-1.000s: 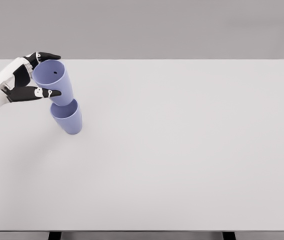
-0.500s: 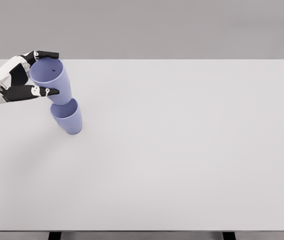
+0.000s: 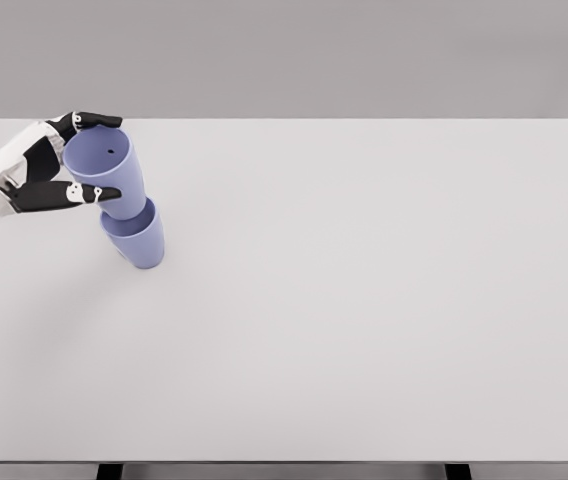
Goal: Place the right cup on the left cup with left arm
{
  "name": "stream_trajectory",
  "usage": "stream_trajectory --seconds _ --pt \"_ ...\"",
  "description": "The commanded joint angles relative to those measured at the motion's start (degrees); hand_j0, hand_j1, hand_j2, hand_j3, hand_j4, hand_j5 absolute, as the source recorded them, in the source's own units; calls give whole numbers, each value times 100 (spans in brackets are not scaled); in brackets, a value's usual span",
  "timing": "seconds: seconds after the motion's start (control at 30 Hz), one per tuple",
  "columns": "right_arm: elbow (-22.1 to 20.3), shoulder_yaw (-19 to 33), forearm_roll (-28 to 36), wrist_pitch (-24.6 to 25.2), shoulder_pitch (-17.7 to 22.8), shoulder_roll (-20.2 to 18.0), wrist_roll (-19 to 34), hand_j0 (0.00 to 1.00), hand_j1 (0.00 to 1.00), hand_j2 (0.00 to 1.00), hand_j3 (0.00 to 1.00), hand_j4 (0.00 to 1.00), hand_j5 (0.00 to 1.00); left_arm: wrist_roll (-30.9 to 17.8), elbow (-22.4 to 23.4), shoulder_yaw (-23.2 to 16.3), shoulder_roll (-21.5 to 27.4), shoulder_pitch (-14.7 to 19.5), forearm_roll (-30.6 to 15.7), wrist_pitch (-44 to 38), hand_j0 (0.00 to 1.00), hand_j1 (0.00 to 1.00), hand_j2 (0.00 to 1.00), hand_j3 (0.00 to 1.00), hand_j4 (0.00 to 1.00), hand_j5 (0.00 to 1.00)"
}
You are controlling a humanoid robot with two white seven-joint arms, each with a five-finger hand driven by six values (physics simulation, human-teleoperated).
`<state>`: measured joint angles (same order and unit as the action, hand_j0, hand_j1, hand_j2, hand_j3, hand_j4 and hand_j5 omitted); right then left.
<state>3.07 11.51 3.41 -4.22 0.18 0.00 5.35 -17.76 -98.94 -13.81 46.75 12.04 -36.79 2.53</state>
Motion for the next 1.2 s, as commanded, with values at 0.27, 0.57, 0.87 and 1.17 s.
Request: stream_trajectory --seconds 0.27,0.57,0.87,1.17 --pt "0 0 2 0 0 0 1 100 100 100 100 100 100 0 -38 -8 1 -70 -4 -7 70 70 70 70 70 70" --pt "0 0 2 8 0 0 1 100 100 100 100 100 100 0 -38 -17 -8 -79 14 -16 71 71 71 71 71 71" --pt "0 0 2 0 0 0 1 100 100 100 100 100 100 0 -38 -17 -8 -114 5 -16 71 71 71 71 71 71" --pt "0 0 1 0 0 0 1 100 100 100 100 100 100 0 -3 -26 -8 -123 40 -16 71 71 71 71 71 71"
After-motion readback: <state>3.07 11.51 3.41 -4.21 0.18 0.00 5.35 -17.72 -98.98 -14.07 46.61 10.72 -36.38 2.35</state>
